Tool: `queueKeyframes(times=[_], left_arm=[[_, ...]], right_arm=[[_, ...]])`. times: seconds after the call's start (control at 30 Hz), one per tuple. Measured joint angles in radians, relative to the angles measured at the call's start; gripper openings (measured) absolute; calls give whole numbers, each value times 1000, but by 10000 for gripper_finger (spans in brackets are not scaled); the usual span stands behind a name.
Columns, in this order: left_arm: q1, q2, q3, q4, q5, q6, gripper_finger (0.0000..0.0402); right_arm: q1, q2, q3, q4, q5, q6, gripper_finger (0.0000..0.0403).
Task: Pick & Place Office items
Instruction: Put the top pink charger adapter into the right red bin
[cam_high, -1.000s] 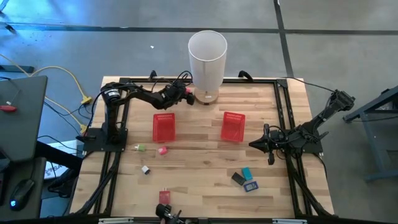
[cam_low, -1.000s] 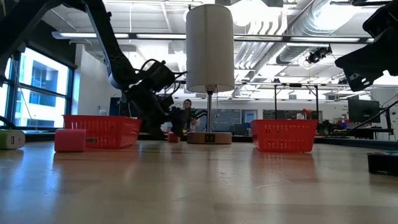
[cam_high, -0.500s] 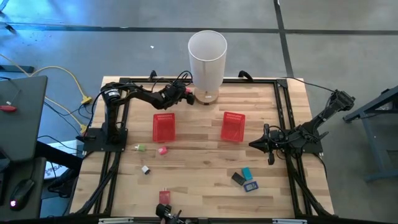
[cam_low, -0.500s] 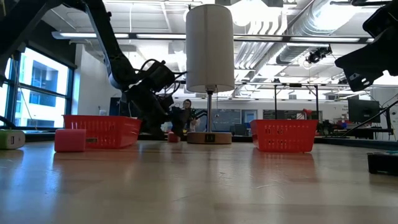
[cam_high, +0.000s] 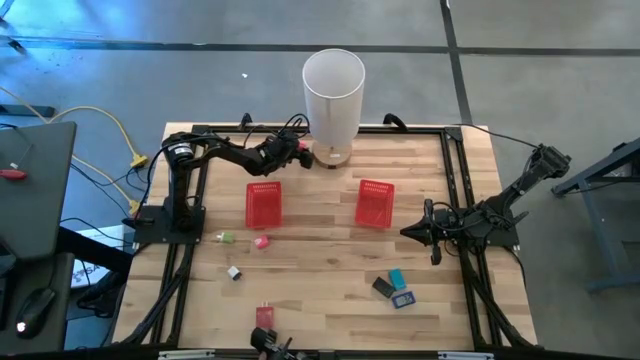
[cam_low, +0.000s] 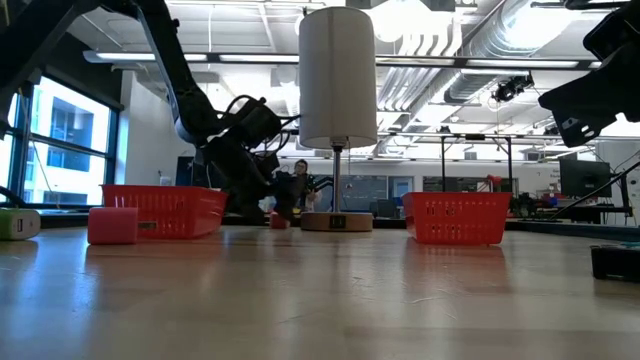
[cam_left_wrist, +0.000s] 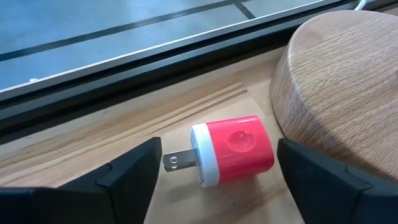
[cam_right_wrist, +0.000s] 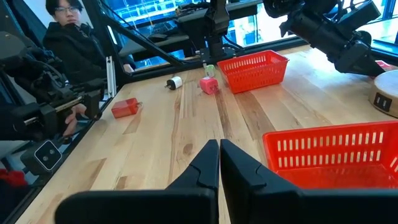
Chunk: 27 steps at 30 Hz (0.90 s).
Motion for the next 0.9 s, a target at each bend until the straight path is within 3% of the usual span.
queueKeyframes(times=[0.33, 0.9], left_arm=[[0, 0, 1, -4, 2, -16, 255], [-3, 0, 1, -11, 1, -19, 252]], right_arm=[[0, 0, 0, 0, -29, 99, 2], [0, 0, 0, 6, -53, 94, 2]])
